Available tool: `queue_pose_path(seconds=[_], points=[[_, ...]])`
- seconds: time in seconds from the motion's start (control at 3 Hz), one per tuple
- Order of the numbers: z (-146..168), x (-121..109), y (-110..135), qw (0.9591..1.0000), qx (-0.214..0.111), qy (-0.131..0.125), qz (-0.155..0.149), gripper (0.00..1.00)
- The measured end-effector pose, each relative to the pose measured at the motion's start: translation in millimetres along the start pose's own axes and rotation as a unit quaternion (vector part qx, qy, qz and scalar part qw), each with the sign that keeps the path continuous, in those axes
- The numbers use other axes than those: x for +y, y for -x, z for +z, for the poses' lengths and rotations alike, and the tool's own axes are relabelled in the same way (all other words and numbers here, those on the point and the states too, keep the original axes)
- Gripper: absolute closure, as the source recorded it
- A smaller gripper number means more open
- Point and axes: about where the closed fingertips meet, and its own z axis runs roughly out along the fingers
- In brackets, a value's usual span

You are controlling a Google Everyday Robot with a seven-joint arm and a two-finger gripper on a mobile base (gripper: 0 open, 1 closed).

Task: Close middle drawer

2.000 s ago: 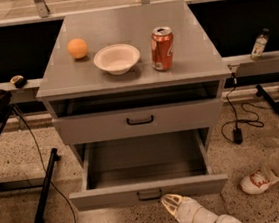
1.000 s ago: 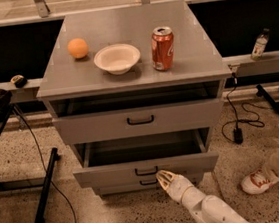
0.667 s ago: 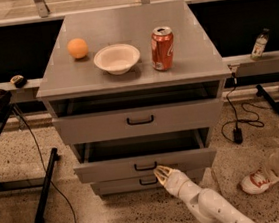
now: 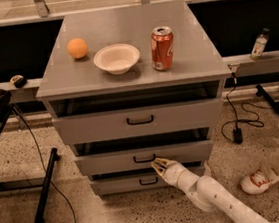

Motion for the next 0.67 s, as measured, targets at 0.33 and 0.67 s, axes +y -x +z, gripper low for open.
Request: queue_pose_path(seconds=[0.33,0.67], points=[[10,-1,-3,0.9996,-0.014,0.023,0.01,1.0],[-7,20,-2,0.9964,-0.037,0.07,0.032,1.0]])
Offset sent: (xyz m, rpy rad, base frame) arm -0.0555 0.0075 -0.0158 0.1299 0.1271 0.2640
